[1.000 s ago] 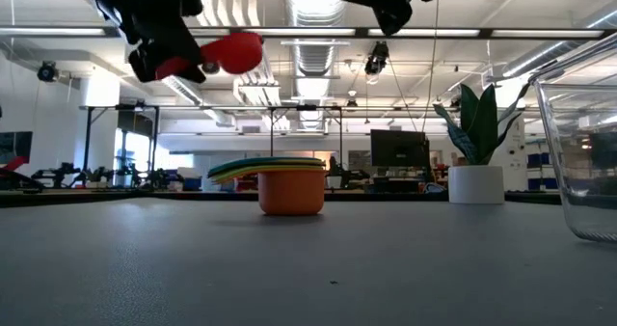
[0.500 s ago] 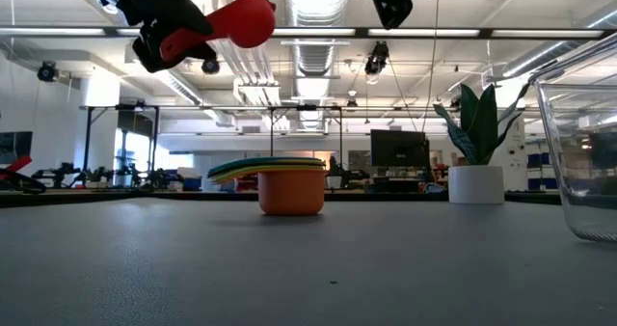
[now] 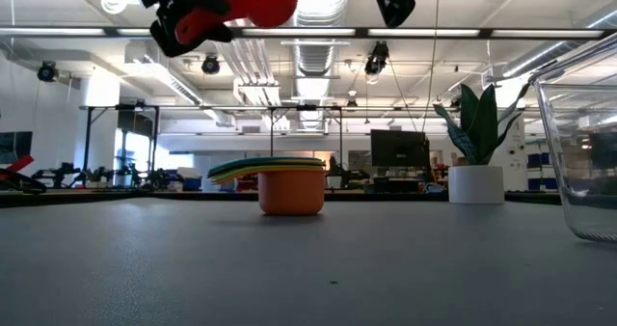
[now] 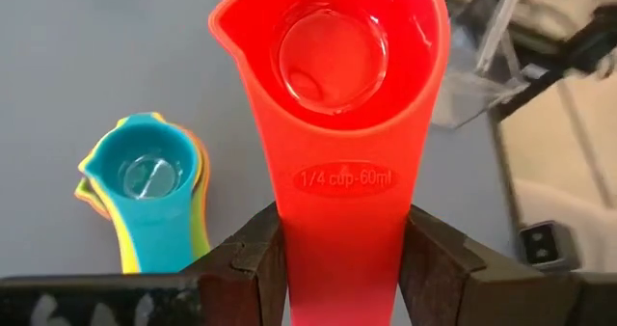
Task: Nest measuring cups in basket
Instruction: Stack the red measuring cup on top of the light blue measuring cup
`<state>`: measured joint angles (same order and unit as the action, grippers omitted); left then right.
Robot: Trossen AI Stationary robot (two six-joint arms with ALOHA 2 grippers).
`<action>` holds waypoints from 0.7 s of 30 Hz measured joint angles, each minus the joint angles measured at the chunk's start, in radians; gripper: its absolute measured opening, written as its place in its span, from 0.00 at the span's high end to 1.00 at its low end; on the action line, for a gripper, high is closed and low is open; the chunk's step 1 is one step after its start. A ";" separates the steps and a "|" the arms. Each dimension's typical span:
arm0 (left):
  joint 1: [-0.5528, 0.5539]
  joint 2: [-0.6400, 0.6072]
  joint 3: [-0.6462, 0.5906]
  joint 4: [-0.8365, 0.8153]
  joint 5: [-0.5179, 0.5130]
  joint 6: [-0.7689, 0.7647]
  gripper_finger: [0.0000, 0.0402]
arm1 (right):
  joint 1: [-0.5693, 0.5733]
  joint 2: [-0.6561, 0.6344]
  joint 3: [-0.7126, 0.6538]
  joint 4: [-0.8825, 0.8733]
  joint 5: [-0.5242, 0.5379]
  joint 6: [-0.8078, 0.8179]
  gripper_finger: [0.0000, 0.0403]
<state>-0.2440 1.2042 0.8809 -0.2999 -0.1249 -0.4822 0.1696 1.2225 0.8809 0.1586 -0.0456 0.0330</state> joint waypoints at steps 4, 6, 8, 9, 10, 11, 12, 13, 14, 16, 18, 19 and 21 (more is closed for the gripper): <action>0.001 0.082 0.080 -0.061 -0.008 0.027 0.67 | 0.000 -0.023 -0.013 0.005 -0.008 0.000 0.75; 0.000 0.123 0.111 -0.073 -0.008 0.040 0.67 | 0.000 -0.038 -0.026 0.006 -0.008 0.000 0.75; 0.000 0.162 0.131 -0.075 -0.008 0.055 0.67 | 0.000 -0.052 -0.041 0.010 -0.008 0.001 0.75; 0.000 0.178 0.136 -0.076 -0.010 0.066 0.67 | 0.000 -0.058 -0.050 0.013 -0.008 0.002 0.75; 0.001 0.192 0.138 -0.076 -0.022 0.075 0.67 | 0.000 -0.063 -0.061 0.019 -0.008 0.006 0.75; 0.001 0.203 0.138 -0.076 -0.044 0.079 0.67 | 0.000 -0.068 -0.073 0.034 -0.008 0.011 0.75; 0.002 0.212 0.137 -0.078 -0.078 0.075 0.67 | 0.000 -0.073 -0.088 0.055 -0.008 0.018 0.75; 0.002 0.220 0.134 -0.082 -0.117 0.060 0.67 | 0.000 -0.078 -0.103 0.072 -0.009 0.021 0.75; 0.002 0.225 0.131 -0.097 -0.152 0.046 0.67 | 0.000 -0.083 -0.117 0.087 -0.010 0.025 0.75; 0.003 0.234 0.124 -0.125 -0.178 0.029 0.67 | 0.000 -0.096 -0.142 0.115 -0.012 0.034 0.75; 0.002 0.244 0.119 -0.122 -0.182 0.018 0.67 | 0.001 -0.111 -0.171 0.149 -0.015 0.037 0.75; 0.002 0.247 0.119 -0.123 -0.182 0.017 0.67 | 0.001 -0.120 -0.187 0.172 -0.015 0.038 0.75; 0.002 0.252 0.119 -0.120 -0.182 0.018 0.67 | 0.001 -0.142 -0.220 0.207 -0.015 0.044 0.75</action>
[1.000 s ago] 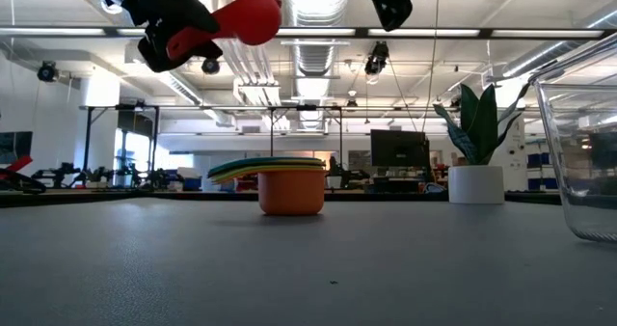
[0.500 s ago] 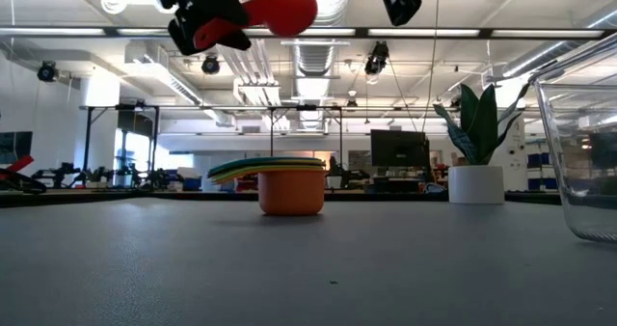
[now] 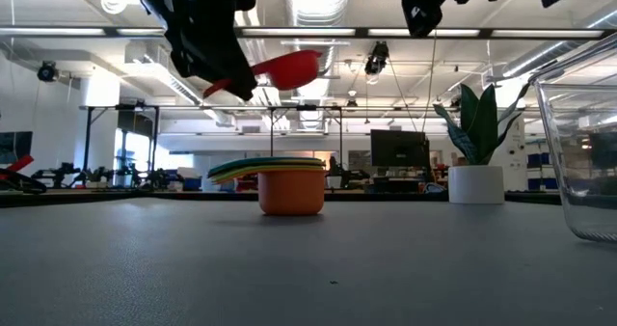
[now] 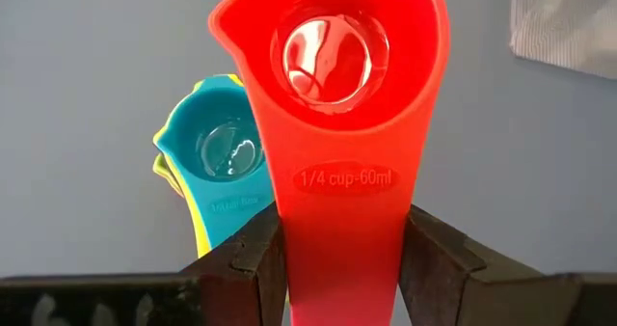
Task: Nest measuring cups in basket
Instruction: Stack the red measuring cup on top of the light blue measuring cup
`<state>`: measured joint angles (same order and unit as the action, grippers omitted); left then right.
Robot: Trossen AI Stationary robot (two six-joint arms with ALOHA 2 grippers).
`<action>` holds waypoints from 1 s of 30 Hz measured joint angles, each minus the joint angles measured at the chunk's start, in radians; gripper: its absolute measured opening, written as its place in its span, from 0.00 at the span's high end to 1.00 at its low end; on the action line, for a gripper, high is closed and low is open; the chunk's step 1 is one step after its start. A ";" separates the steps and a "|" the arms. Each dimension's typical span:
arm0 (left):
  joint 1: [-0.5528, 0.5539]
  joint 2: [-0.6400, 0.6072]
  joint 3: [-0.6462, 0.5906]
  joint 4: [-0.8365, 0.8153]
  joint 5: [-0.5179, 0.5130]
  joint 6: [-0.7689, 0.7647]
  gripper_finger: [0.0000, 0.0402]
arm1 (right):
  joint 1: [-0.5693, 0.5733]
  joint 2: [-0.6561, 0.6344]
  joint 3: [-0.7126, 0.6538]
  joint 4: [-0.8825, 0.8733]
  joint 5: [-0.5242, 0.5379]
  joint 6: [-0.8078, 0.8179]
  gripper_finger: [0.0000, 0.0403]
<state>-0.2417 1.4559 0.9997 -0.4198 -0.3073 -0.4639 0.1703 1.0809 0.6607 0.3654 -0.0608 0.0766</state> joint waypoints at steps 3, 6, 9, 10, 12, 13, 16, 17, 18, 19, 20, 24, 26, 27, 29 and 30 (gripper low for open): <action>0.002 0.004 0.000 -0.002 0.000 0.009 0.67 | 0.000 -0.029 -0.044 0.053 0.000 0.014 0.75; 0.010 0.004 0.000 -0.001 0.000 0.018 0.67 | 0.000 -0.050 -0.081 0.088 0.003 0.038 0.75; 0.023 0.005 0.000 -0.001 0.000 0.018 0.67 | 0.000 -0.064 -0.119 0.138 0.021 0.057 0.75; 0.028 0.007 0.000 0.000 0.000 0.020 0.67 | 0.000 -0.069 -0.129 0.151 0.031 0.058 0.75; 0.039 0.016 0.000 -0.001 0.001 0.028 0.67 | 0.000 -0.079 -0.147 0.169 0.035 0.065 0.75; 0.045 0.021 0.000 -0.002 0.004 0.032 0.67 | 0.000 -0.083 -0.155 0.180 0.035 0.069 0.75; 0.067 0.031 0.009 -0.007 0.048 0.046 0.67 | 0.000 -0.087 -0.172 0.202 0.035 0.082 0.75; 0.073 0.034 0.014 -0.005 0.060 0.053 0.67 | 0.000 -0.087 -0.172 0.202 0.035 0.083 0.75; 0.078 0.036 0.017 -0.004 0.064 0.061 0.67 | 0.000 -0.087 -0.172 0.202 0.035 0.083 0.75; 0.084 0.037 0.019 -0.012 0.063 0.068 0.67 | 0.000 -0.086 -0.172 0.203 0.036 0.083 0.75; 0.091 0.037 0.019 -0.023 0.064 0.071 0.67 | 0.000 -0.084 -0.172 0.202 0.037 0.083 0.75; 0.125 0.037 0.019 -0.065 0.069 0.071 0.67 | 0.000 -0.081 -0.169 0.201 0.039 0.088 0.75; 0.146 0.040 0.019 -0.066 0.101 0.075 0.67 | 0.000 -0.081 -0.167 0.202 0.039 0.088 0.75; 0.155 0.043 0.019 -0.063 0.118 0.075 0.67 | 0.000 -0.081 -0.166 0.202 0.041 0.088 0.75; 0.171 0.058 0.019 -0.063 0.143 0.074 0.67 | 0.000 -0.082 -0.164 0.202 0.054 0.088 0.75; 0.177 0.066 0.019 -0.063 0.151 0.074 0.67 | 0.001 -0.082 -0.164 0.202 0.063 0.090 0.75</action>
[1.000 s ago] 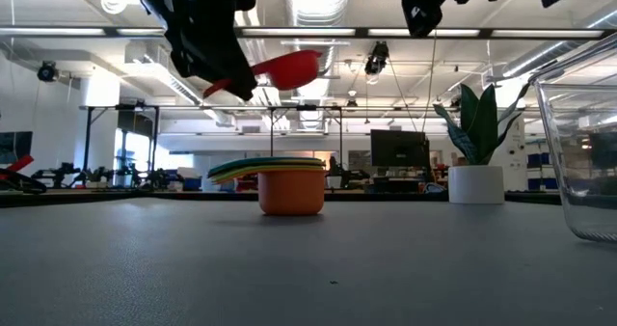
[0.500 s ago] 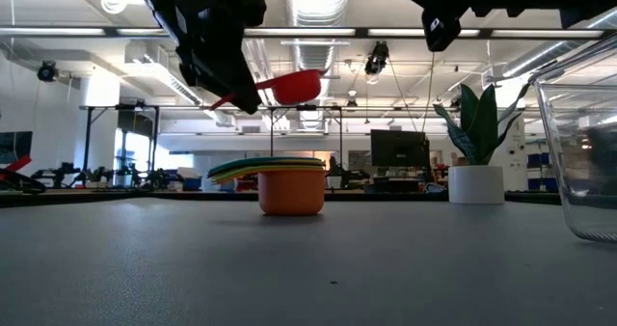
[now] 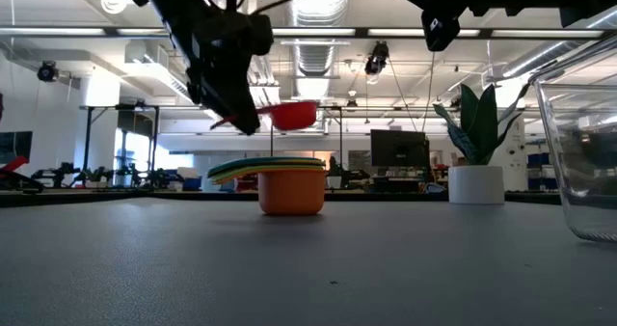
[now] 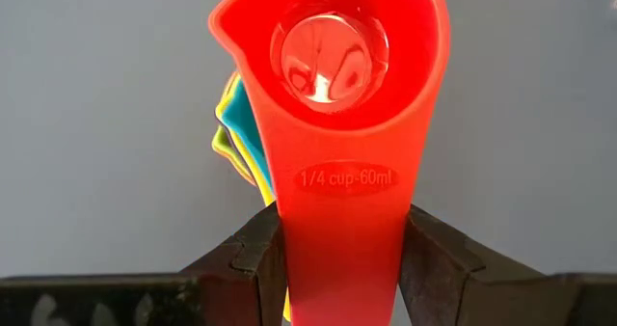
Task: Nest measuring cups in basket
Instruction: Stack the red measuring cup on top of the light blue measuring cup, then stack the blue measuring cup on top of the red measuring cup
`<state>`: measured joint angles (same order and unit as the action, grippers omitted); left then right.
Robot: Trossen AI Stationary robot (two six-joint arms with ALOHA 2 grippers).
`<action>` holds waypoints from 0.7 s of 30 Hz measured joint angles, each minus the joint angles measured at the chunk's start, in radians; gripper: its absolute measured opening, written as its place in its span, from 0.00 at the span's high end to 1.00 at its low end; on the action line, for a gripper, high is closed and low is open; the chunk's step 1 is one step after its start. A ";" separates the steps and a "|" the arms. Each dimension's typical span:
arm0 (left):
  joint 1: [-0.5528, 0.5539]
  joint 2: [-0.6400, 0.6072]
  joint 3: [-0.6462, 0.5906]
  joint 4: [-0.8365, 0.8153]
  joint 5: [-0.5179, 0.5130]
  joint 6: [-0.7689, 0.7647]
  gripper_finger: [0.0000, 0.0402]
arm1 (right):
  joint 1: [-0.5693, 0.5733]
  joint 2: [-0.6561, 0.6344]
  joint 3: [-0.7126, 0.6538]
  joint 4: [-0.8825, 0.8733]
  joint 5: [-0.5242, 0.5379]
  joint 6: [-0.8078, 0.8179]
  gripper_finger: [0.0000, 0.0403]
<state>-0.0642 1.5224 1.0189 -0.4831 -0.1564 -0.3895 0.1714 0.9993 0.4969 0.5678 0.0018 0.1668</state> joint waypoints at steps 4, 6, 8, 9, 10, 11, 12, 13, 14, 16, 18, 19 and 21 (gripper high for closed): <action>0.020 0.046 0.000 -0.002 0.042 -0.024 0.67 | 0.000 0.000 0.000 -0.001 0.001 0.018 0.75; 0.029 0.065 0.000 -0.007 0.045 -0.055 0.67 | 0.000 0.000 0.000 -0.001 0.001 0.021 0.75; 0.043 0.078 0.000 -0.006 0.064 -0.068 0.67 | 0.000 0.000 0.000 -0.002 0.001 0.025 0.75; 0.050 0.084 0.000 -0.006 0.079 -0.074 0.65 | 0.000 0.000 0.000 -0.001 0.001 0.025 0.75; 0.057 0.091 0.000 -0.008 0.095 -0.080 0.63 | 0.000 0.000 0.001 -0.001 0.001 0.025 0.75; 0.062 0.095 0.000 -0.010 0.107 -0.086 0.61 | 0.000 0.000 0.001 -0.002 0.001 0.025 0.75; 0.067 0.100 0.000 -0.013 0.115 -0.090 0.59 | 0.000 0.000 0.002 -0.002 0.001 0.025 0.75; 0.069 0.103 0.000 -0.015 0.119 -0.091 0.57 | 0.000 0.000 0.002 -0.001 0.001 0.025 0.75; 0.069 0.103 0.000 -0.015 0.120 -0.091 0.55 | 0.000 0.000 0.002 -0.001 0.001 0.025 0.75; 0.070 0.100 0.000 -0.013 0.120 -0.091 0.53 | 0.000 0.000 0.002 -0.002 0.001 0.025 0.75; 0.070 0.095 0.001 -0.014 0.120 -0.091 0.51 | 0.000 0.000 0.002 -0.002 0.001 0.025 0.75; 0.070 0.091 0.005 -0.016 0.120 -0.091 0.50 | 0.000 0.000 0.002 -0.002 0.000 0.025 0.75; 0.070 0.078 0.028 -0.026 0.120 -0.089 0.48 | 0.000 0.000 0.002 -0.003 0.000 0.024 0.75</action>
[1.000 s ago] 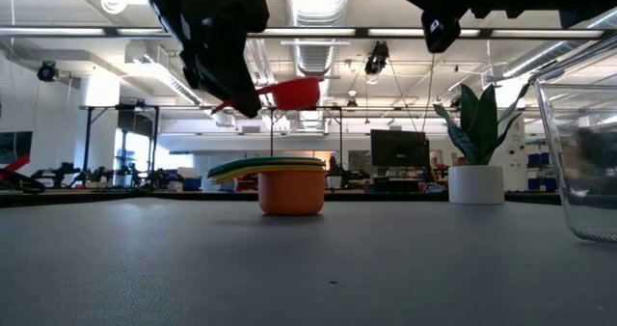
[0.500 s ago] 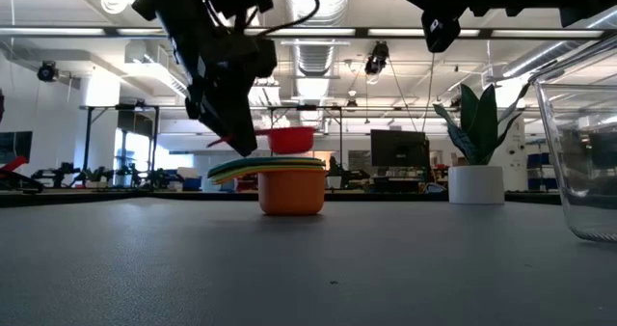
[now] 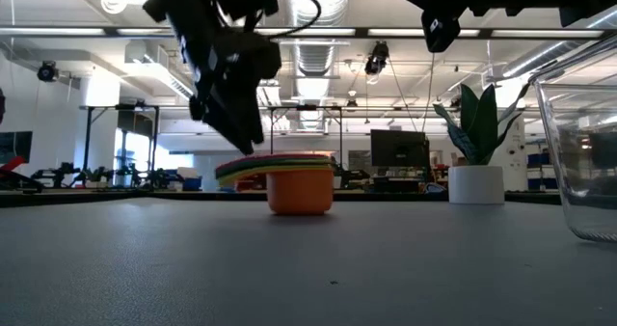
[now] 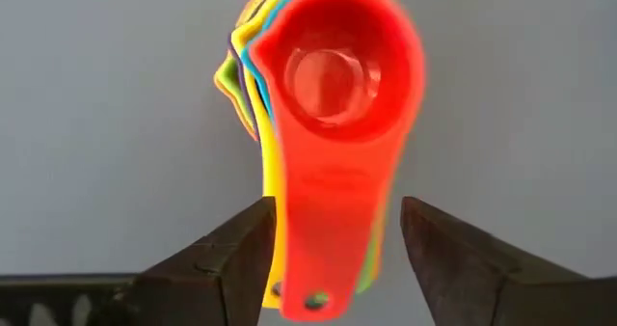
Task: Nest measuring cups in basket
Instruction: Stack the blue measuring cup on top of the red measuring cup
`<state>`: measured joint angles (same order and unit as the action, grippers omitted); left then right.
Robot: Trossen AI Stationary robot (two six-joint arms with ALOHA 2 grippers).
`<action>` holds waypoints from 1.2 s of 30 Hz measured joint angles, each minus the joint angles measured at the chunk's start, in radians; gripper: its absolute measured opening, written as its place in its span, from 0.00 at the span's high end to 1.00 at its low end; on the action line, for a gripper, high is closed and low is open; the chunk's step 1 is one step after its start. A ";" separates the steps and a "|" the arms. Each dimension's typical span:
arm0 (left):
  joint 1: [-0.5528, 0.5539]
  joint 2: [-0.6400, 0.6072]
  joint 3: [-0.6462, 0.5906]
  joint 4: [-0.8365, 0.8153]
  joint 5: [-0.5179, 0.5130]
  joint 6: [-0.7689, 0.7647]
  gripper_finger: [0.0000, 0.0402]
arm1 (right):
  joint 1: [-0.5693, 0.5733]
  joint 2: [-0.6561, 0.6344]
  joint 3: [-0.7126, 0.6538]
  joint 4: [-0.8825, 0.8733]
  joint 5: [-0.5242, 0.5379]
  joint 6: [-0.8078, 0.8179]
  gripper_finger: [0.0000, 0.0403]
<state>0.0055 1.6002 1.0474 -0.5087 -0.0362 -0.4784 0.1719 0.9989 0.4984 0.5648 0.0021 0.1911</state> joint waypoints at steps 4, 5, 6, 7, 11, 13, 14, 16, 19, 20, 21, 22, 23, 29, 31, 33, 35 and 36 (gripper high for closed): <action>-0.013 -0.035 0.092 -0.134 -0.004 0.022 0.46 | 0.000 0.000 0.000 -0.001 -0.001 -0.001 0.75; -0.025 -0.048 0.116 -0.164 -0.011 0.024 0.46 | 0.000 0.000 0.000 -0.003 -0.001 -0.001 0.75; -0.043 -0.068 0.136 -0.188 -0.025 0.030 0.46 | 0.000 0.000 0.000 -0.004 -0.001 -0.001 0.75; -0.067 -0.089 0.151 -0.209 -0.045 0.041 0.47 | 0.000 -0.001 0.001 -0.007 -0.002 -0.001 0.75; -0.219 -0.175 0.165 -0.302 -0.147 0.051 0.48 | 0.000 -0.002 0.001 -0.008 -0.003 -0.005 0.75; -0.313 -0.218 0.148 -0.333 -0.174 0.021 0.48 | 0.000 -0.002 0.001 -0.010 -0.003 -0.015 0.75; -0.363 -0.240 0.134 -0.348 -0.182 -0.006 0.49 | 0.000 -0.002 0.001 -0.009 -0.002 -0.020 0.75; -0.460 -0.276 0.097 -0.358 -0.190 -0.069 0.49 | 0.000 -0.002 0.001 -0.009 -0.002 -0.021 0.75; -0.593 -0.309 0.011 -0.378 -0.237 -0.204 0.49 | 0.000 -0.002 0.001 -0.006 -0.002 -0.021 0.75; -0.627 -0.313 -0.018 -0.378 -0.239 -0.263 0.49 | 0.000 -0.002 0.001 -0.006 -0.002 -0.018 0.75; -0.658 -0.314 -0.048 -0.374 -0.237 -0.326 0.49 | 0.000 -0.002 0.001 -0.006 -0.002 -0.009 0.75; -0.684 -0.314 -0.078 -0.374 -0.234 -0.394 0.49 | 0.000 -0.002 0.001 -0.005 -0.002 -0.002 0.75; -0.710 -0.311 -0.106 -0.372 -0.234 -0.462 0.49 | 0.000 -0.002 0.001 -0.006 -0.002 0.003 0.75; -0.800 -0.240 -0.230 -0.320 -0.229 -0.776 0.49 | 0.000 -0.002 0.001 -0.005 -0.001 0.028 0.75; -0.806 -0.211 -0.258 -0.280 -0.223 -0.832 0.49 | 0.000 -0.002 0.001 -0.005 0.006 0.035 0.75; -0.805 -0.183 -0.281 -0.218 -0.196 -0.845 0.49 | 0.000 -0.002 0.001 -0.005 0.018 0.047 0.75; -0.805 -0.155 -0.291 -0.169 -0.172 -0.846 0.49 | 0.000 -0.002 0.001 -0.006 0.020 0.054 0.75; -0.805 -0.143 -0.291 -0.155 -0.163 -0.848 0.49 | 0.000 -0.002 0.001 -0.006 0.020 0.053 0.75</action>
<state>-0.7996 1.4577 0.7563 -0.6639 -0.1988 -1.3266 0.1722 0.9970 0.4992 0.5589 0.0219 0.2443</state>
